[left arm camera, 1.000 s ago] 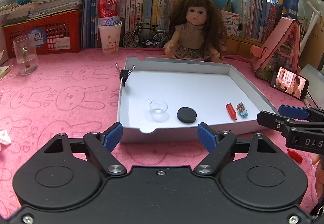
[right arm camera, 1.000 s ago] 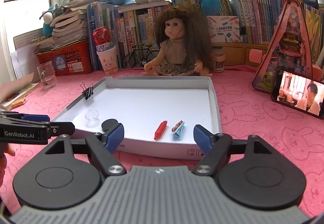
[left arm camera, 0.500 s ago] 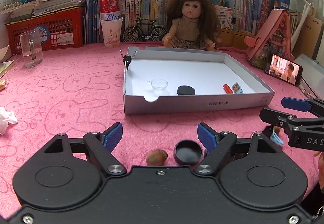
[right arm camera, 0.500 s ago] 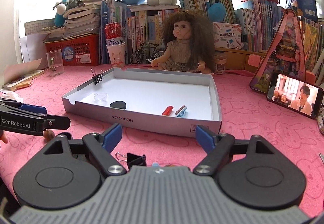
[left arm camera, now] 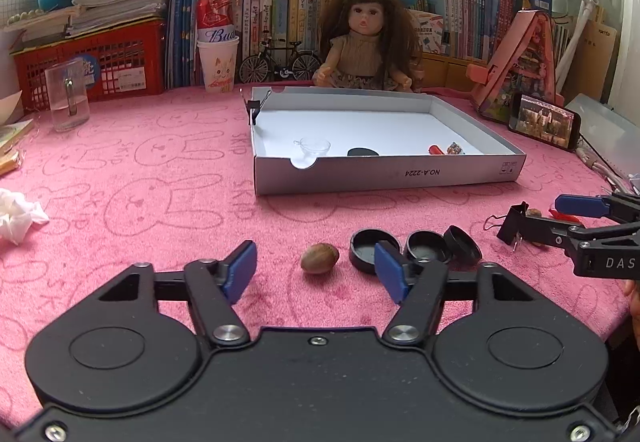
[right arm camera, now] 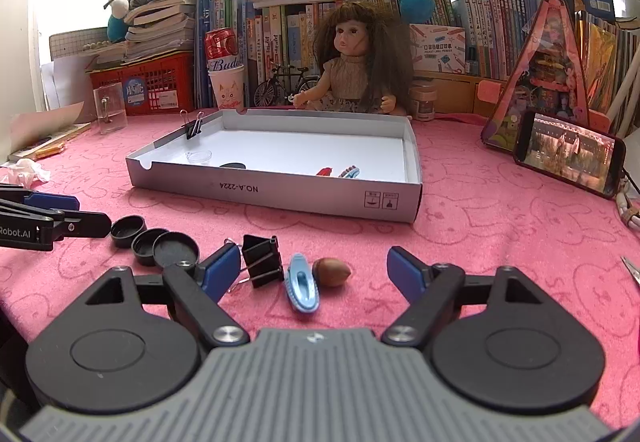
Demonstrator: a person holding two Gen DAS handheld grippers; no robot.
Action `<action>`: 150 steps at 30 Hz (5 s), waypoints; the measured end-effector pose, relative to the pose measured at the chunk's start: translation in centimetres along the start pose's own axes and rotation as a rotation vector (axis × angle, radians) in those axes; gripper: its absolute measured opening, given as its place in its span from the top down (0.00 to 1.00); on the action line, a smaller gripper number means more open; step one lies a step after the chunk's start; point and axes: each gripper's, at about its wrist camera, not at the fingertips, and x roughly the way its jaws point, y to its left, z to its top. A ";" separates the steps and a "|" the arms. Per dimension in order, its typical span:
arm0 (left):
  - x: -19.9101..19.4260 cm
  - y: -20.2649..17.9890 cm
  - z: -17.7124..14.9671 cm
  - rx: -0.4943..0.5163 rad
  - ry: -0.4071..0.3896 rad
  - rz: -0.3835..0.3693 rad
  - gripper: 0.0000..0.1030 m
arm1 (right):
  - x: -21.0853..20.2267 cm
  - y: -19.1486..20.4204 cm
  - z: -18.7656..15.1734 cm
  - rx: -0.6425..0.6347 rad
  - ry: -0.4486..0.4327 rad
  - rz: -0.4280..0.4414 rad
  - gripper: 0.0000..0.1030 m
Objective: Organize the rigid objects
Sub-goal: 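Withdraw both tools and move toward the walnut and blue hair clip, then grasp the walnut with the left tool while the right tool grasps the blue hair clip, then carry the walnut and hair clip into the white tray and open both tools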
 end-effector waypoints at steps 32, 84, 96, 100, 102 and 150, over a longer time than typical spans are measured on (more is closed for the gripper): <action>0.5 -0.9 -0.6 -0.010 -0.044 0.001 0.81 | 0.6 1.2 -0.9 0.018 0.024 -0.047 0.65; 9.4 2.1 12.4 -0.097 -0.052 -0.013 0.82 | 6.8 -4.0 8.5 0.212 0.047 -0.104 0.81; 16.9 1.6 14.6 -0.095 0.112 -0.018 0.82 | 12.7 -6.3 10.8 0.306 0.226 -0.073 0.81; 18.1 1.1 14.6 -0.074 0.139 -0.012 0.82 | 13.8 -6.5 10.4 0.326 0.264 -0.078 0.81; 18.6 1.0 14.6 -0.065 0.152 -0.011 0.82 | 14.2 -6.3 10.3 0.322 0.273 -0.081 0.81; 5.2 -3.3 9.3 0.023 -0.073 -0.053 0.22 | 5.1 -2.5 7.4 0.124 0.027 -0.019 0.17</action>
